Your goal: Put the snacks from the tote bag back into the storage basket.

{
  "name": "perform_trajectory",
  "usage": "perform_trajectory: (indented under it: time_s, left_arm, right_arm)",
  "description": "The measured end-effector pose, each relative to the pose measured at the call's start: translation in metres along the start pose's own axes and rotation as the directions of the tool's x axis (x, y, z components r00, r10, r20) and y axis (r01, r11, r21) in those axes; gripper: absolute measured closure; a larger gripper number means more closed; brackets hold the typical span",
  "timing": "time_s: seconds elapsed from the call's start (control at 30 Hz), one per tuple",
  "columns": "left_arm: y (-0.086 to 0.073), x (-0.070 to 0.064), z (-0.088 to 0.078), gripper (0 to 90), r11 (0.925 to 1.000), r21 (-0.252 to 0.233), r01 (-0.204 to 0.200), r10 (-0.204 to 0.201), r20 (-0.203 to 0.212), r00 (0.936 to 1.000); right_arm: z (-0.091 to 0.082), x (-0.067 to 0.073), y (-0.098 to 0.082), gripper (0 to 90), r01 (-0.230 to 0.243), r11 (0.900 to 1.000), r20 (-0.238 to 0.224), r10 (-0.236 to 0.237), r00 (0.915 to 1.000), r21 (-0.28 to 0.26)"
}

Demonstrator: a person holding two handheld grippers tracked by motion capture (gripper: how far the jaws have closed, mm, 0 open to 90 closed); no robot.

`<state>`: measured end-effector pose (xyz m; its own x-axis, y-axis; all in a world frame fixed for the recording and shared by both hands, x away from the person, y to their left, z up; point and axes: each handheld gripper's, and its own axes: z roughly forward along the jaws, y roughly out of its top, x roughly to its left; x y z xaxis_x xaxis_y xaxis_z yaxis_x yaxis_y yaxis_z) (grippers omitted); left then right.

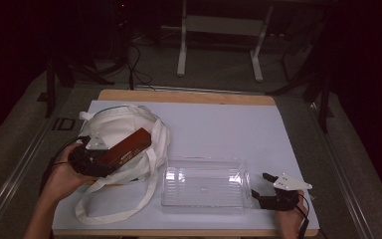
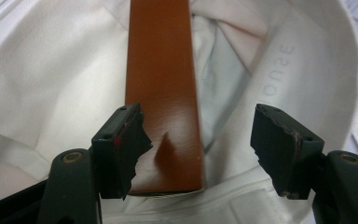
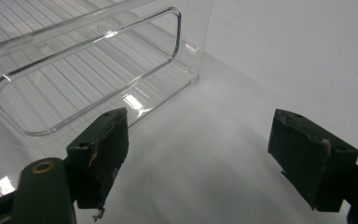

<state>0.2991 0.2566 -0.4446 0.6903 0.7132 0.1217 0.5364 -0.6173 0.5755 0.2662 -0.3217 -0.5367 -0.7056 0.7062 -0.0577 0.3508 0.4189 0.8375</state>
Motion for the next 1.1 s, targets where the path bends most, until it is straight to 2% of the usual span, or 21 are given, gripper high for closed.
perform_trajectory:
  time_s: [0.33, 0.6, 0.8, 0.97, 1.1]
  left_arm:
    - [0.001, 0.013, 0.009, 34.5, 0.9986, 0.05, 0.015, -0.015, 0.007, 0.9999]
    - [0.0, 0.018, 0.018, 34.5, 0.9962, 0.084, 0.022, -0.023, 0.017, 0.9996]
    - [-0.001, 0.021, 0.024, 35.5, 0.9907, 0.136, 0.015, -0.019, 0.03, 0.9994]
    - [0.003, 0.023, 0.025, 38.3, 0.9872, 0.159, 0.01, -0.017, 0.042, 0.999]
    - [0.006, 0.023, 0.028, 37.9, 0.9809, 0.194, -0.006, -0.003, 0.048, 0.9989]
  right_arm:
    - [0.0, 0.0, 0.0, 20.1, 0.0, 1.0, -0.001, 0.0, 1.0, 0.003]
    - [0.0, 0.0, 0.0, 20.1, 0.0, 1.0, -0.002, 0.0, 1.0, 0.005]
    - [0.001, 0.0, 0.0, 20.0, 0.004, 1.0, -0.003, -0.004, 1.0, 0.008]
    - [0.001, 0.0, 0.0, 20.1, 0.006, 1.0, -0.003, -0.006, 1.0, 0.011]
    - [0.001, 0.0, 0.001, 20.1, 0.008, 1.0, -0.004, -0.008, 1.0, 0.014]
